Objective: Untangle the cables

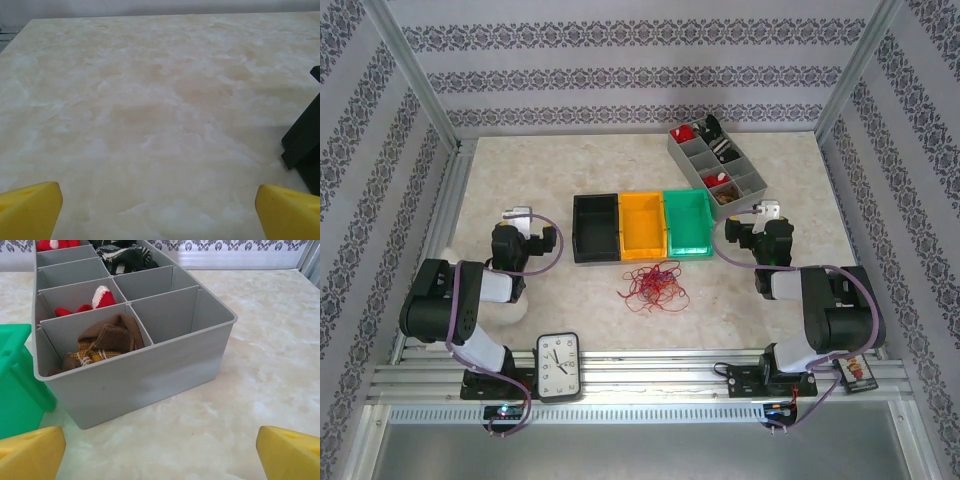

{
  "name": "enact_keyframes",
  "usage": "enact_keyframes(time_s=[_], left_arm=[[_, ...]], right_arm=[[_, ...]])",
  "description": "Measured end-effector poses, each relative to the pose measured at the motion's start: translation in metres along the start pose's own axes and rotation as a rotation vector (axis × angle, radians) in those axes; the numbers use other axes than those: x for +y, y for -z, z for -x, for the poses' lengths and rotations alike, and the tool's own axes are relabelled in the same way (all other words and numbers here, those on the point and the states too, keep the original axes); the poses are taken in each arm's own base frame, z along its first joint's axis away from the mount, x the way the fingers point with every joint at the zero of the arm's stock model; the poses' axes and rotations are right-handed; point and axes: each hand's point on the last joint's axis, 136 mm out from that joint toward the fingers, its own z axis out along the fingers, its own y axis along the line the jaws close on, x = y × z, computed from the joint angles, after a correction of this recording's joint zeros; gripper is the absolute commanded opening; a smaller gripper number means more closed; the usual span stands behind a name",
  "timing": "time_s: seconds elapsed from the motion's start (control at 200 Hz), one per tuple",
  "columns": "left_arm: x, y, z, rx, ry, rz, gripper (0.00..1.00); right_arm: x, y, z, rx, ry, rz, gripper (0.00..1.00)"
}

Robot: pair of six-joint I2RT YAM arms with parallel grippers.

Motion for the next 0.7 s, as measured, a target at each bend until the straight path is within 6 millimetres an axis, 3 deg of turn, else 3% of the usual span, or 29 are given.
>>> enact_keyframes(time_s=[0.7], left_arm=[[0.0021, 0.0001, -0.0001, 0.000, 0.000, 0.012, 1.00]], right_arm=[[0.0009, 0.0000, 0.0002, 0.000, 0.000, 0.005, 0.98]])
